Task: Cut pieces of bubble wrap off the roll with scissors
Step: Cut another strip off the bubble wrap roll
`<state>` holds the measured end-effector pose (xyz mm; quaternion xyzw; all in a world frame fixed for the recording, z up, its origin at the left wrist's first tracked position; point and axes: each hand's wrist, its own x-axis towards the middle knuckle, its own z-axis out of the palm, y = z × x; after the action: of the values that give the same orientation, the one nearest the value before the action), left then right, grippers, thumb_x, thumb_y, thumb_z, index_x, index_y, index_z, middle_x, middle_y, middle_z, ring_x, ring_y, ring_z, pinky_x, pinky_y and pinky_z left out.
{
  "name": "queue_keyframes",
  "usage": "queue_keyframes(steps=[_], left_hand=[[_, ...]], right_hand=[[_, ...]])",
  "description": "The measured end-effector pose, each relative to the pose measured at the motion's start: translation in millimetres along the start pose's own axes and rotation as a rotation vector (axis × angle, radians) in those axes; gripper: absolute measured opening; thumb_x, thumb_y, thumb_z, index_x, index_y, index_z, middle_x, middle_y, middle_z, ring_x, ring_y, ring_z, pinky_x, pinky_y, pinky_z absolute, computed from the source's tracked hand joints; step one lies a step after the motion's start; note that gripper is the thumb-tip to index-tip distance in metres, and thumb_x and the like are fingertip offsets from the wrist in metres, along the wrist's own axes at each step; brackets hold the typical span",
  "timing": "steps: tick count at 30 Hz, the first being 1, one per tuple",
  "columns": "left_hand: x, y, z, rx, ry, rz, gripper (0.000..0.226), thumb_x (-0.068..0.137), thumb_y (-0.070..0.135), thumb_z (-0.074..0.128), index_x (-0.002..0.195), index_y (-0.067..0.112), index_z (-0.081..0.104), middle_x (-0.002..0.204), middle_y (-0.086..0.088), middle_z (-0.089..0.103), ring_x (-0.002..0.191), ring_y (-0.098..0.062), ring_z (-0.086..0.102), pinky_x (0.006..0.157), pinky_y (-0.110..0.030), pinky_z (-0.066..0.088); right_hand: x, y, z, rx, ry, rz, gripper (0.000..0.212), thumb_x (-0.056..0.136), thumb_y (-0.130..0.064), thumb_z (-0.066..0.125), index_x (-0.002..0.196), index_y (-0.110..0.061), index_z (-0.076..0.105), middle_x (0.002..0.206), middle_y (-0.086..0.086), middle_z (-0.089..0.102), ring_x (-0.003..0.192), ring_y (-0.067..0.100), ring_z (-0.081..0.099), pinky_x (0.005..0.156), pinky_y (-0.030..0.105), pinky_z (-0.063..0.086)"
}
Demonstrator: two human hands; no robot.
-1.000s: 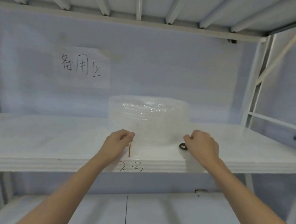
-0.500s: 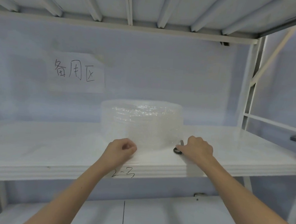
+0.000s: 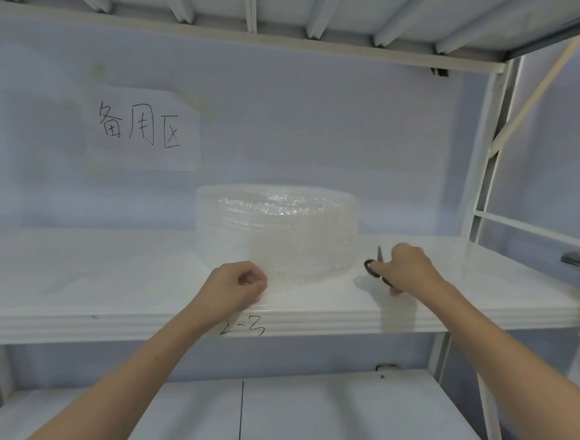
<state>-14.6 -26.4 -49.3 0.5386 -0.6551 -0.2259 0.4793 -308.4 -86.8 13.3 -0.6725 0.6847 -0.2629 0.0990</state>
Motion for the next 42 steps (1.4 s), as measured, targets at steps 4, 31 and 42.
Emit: queue_keyframes(steps=[4, 31, 42], left_hand=[[1, 1, -4, -0.095, -0.081, -0.025, 0.009, 0.089, 0.017, 0.066, 0.082, 0.018, 0.071, 0.068, 0.011, 0.061, 0.057, -0.009, 0.053, 0.054, -0.018, 0.042], [4, 6, -4, -0.251, 0.021, -0.160, 0.010, 0.089, 0.019, 0.072, 0.085, 0.011, 0.067, 0.073, 0.000, 0.073, 0.054, -0.008, 0.050, 0.043, -0.015, 0.037], [5, 9, -6, -0.279, -0.027, -0.202, 0.013, 0.088, 0.026, 0.071, 0.082, 0.014, 0.069, 0.080, 0.000, 0.073, 0.055, -0.009, 0.048, 0.043, -0.018, 0.029]], right_hand=[[-24, 13, -14, 1.021, -0.131, 0.153, 0.024, 0.092, -0.016, 0.065, 0.080, 0.004, 0.060, 0.074, 0.017, 0.062, 0.061, 0.021, 0.062, 0.060, 0.027, 0.061], [-132, -19, 108, 1.385, -0.982, 0.266, 0.047, 0.073, -0.055, 0.069, 0.065, -0.011, 0.057, 0.076, 0.008, 0.055, 0.055, 0.019, 0.047, 0.046, 0.025, 0.040], [-106, -45, 124, 1.413, -0.978, 0.111, 0.048, 0.068, -0.058, 0.073, 0.069, -0.014, 0.056, 0.074, 0.005, 0.055, 0.054, 0.017, 0.049, 0.047, 0.025, 0.044]])
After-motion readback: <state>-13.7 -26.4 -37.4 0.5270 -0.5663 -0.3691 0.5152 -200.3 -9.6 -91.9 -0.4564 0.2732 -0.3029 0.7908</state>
